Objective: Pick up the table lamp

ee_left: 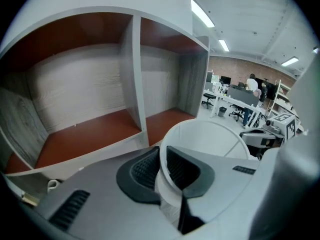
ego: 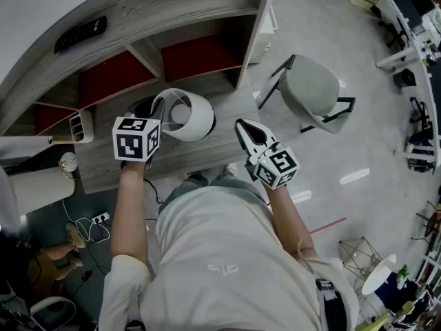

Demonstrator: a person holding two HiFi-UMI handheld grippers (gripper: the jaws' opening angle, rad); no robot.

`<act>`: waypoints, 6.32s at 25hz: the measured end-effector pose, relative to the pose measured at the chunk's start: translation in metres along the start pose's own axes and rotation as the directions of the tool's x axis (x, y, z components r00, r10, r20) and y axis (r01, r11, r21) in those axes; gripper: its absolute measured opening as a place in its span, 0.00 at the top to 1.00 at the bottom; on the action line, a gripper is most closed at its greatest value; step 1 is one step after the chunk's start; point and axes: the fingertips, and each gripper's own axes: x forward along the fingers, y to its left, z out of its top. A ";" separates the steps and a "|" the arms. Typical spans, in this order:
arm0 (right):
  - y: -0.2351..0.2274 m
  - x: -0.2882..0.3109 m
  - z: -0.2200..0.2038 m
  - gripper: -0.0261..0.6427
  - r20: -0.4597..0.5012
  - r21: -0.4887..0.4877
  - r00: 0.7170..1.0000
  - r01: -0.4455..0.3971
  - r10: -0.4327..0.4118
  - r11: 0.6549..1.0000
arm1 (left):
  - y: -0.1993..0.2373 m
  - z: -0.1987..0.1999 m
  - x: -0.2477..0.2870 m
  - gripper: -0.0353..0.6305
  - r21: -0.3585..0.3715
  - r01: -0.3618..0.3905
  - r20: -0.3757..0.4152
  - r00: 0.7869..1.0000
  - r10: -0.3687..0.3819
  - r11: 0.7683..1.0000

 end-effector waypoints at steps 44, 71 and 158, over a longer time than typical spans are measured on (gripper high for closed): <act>0.053 0.175 -0.181 0.56 -0.600 -0.384 0.794 -0.390 0.095 0.837 | 0.164 -0.137 -0.063 0.90 -0.329 0.020 0.183 0.982 0.043 0.944; 0.066 0.254 -0.255 0.70 -0.811 -0.537 0.561 -0.604 -0.164 0.589 | 0.218 -0.228 -0.066 0.89 -0.531 0.024 0.174 0.981 0.082 0.847; -0.044 0.068 -0.009 0.73 -0.366 -0.930 0.634 -0.233 -0.681 0.283 | 0.055 -0.049 -0.063 0.89 -0.326 0.418 0.529 0.824 -0.203 0.848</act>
